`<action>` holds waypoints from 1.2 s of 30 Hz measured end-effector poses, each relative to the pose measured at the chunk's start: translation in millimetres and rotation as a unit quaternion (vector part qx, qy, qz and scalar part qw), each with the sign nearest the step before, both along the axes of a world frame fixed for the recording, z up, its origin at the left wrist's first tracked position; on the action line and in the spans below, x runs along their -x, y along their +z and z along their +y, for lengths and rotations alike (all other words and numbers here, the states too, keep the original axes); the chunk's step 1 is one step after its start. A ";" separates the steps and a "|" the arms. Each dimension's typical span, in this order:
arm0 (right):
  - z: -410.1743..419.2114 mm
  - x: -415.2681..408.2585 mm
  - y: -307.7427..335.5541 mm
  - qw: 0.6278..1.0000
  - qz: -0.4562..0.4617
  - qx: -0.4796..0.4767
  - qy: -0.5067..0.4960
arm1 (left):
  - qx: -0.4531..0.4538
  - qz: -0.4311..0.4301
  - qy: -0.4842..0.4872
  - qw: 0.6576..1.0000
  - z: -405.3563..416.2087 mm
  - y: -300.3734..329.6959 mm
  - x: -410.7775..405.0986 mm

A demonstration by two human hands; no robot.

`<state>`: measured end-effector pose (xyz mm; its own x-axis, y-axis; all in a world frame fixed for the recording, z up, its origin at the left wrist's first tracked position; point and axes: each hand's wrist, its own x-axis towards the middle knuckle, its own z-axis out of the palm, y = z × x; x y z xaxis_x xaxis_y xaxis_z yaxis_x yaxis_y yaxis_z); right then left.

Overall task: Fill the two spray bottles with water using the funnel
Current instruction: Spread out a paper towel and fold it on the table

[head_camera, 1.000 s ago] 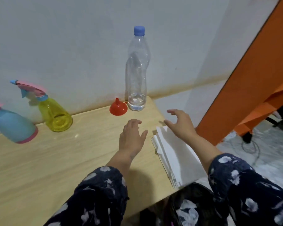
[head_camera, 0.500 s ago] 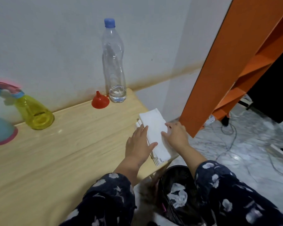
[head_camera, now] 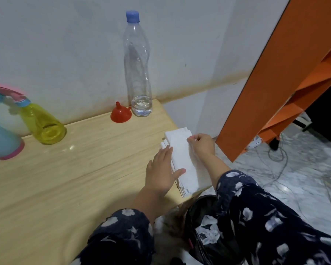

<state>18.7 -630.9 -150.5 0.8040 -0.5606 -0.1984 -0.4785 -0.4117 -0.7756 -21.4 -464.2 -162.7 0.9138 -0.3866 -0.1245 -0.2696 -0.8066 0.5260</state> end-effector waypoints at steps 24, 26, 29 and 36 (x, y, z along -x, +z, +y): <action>3.8 -10.5 20.7 0.977 -0.177 0.081 0.087 | -0.017 0.010 -0.007 1.000 1.1 -1.5 -1.0; 7.9 -2.8 25.4 0.975 -0.163 0.091 0.123 | -0.018 0.009 -0.008 1.000 1.1 0.3 -1.1; 10.6 8.9 23.6 0.971 -0.104 0.128 0.175 | -0.020 0.007 -0.009 1.000 1.4 1.6 -0.5; 11.0 21.9 41.3 0.966 -0.102 0.088 0.219 | -0.030 0.011 -0.010 0.999 -0.3 4.2 0.8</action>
<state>-3.2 -619.9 -109.2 0.9843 -0.1675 0.0564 -0.0727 -0.6749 -0.7343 -22.2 -464.5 -158.5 0.9031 -0.3952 -0.1681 -0.2742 -0.8320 0.4823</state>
